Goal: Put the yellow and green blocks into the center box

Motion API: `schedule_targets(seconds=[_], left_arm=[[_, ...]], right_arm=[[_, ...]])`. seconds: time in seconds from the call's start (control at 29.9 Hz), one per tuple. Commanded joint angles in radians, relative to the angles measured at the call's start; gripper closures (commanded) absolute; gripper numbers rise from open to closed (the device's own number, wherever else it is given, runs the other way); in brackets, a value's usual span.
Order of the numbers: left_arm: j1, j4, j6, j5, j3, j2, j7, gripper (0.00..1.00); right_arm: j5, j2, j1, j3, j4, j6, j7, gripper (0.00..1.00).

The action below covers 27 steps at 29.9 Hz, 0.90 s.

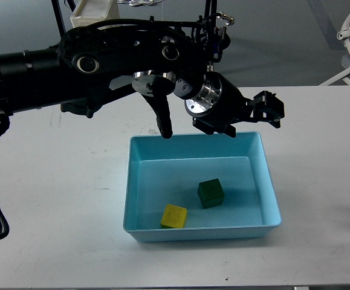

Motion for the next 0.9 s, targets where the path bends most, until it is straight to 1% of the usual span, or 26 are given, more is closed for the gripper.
schedule_targets(seconds=[0.0,0.07,0.13,0.2,0.27,0.47,0.7,0.77,0.87], left_arm=[[0.070,0.000,0.000,-0.021,-0.226,0.081,0.000,0.04],[0.117,0.002,0.000,-0.021,-0.331,0.110,0.000,0.01],[0.157,0.002,0.000,-0.018,-0.421,0.135,0.000,0.01],[0.188,0.005,0.000,-0.016,-0.488,0.152,0.000,0.01],[0.206,0.008,0.000,-0.016,-0.523,0.176,0.000,0.01],[0.239,0.009,0.000,-0.022,-0.571,0.265,0.000,0.00],[0.240,0.015,0.000,-0.016,-0.572,0.292,0.000,0.00],[0.248,0.046,0.000,-0.027,-0.583,0.293,0.000,0.00],[0.303,0.106,0.000,-0.076,-0.638,0.293,0.000,0.00]], right_arm=[[0.000,0.000,0.000,0.001,0.000,0.000,0.000,0.00],[0.000,0.003,0.001,0.001,0.000,0.000,0.000,0.00],[0.000,0.005,0.004,0.000,0.000,0.000,0.000,0.00],[0.000,0.006,0.007,0.000,0.000,0.000,0.000,0.00],[0.000,0.006,0.007,-0.002,0.000,0.000,0.000,0.00],[0.000,0.006,0.010,-0.004,0.000,0.000,0.000,0.00],[0.000,0.008,0.014,-0.007,0.000,0.000,0.000,0.00],[0.000,0.008,0.015,-0.007,0.000,0.000,0.000,0.00],[0.000,0.008,0.013,-0.007,0.000,0.000,0.000,0.00]])
